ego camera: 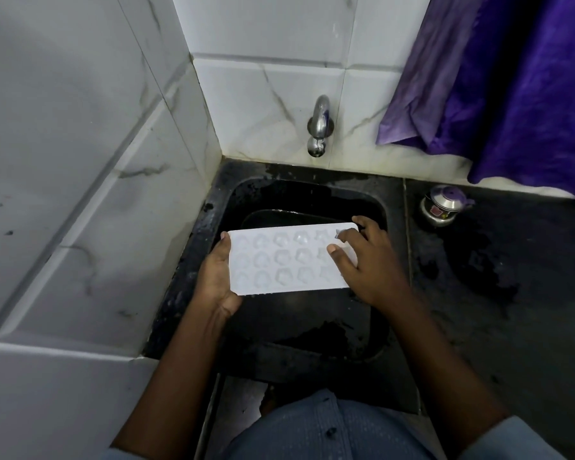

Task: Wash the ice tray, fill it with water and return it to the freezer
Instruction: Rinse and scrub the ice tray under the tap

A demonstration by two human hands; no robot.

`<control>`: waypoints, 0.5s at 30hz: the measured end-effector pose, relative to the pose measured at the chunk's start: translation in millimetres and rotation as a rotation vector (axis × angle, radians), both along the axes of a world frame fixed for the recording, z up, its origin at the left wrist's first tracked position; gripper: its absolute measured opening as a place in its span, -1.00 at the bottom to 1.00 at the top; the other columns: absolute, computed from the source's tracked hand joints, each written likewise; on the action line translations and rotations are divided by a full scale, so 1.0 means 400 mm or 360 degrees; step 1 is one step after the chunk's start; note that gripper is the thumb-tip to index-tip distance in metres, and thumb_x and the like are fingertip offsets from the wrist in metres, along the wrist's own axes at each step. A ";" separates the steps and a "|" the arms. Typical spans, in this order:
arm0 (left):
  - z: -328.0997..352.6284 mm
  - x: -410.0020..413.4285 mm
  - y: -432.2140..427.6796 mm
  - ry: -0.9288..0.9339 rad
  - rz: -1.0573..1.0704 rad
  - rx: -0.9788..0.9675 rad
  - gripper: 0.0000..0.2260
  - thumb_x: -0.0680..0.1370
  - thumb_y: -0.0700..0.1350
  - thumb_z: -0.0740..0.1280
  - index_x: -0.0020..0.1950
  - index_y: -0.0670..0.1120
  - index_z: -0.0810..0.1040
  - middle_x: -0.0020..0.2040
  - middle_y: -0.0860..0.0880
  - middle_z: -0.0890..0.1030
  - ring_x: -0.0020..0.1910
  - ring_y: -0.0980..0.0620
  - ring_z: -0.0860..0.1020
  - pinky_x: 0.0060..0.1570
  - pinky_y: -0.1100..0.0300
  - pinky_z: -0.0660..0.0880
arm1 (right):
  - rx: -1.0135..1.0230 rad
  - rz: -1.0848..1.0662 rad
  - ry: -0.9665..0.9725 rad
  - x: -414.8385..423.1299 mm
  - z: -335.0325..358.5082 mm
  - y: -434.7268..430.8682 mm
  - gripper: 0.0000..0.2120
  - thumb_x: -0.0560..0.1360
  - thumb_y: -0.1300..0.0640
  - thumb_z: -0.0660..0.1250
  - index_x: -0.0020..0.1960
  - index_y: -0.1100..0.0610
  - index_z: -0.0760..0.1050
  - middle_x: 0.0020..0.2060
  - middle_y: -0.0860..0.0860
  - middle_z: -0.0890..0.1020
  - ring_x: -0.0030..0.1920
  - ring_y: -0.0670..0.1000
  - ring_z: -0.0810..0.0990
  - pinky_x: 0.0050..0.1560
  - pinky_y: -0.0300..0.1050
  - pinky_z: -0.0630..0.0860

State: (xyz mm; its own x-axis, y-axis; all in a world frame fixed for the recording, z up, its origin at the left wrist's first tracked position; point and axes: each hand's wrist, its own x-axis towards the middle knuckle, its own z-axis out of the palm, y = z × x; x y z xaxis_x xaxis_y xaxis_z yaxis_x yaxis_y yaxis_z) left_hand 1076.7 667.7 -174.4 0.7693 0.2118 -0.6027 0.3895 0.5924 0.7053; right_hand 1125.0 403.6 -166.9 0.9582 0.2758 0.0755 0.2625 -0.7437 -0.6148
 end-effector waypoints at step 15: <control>0.000 0.003 -0.039 0.0041 0.0014 0.0026 -0.45 0.71 0.26 0.17 0.40 -0.16 0.60 0.25 -0.22 0.71 0.20 -0.30 0.69 -0.06 -0.15 0.67 | -0.0041 -0.0063 0.0055 -0.011 -0.002 -0.029 -0.65 0.64 -0.21 0.27 0.31 -0.05 0.54 0.56 -0.01 0.28 0.51 0.11 0.27 0.38 0.07 0.33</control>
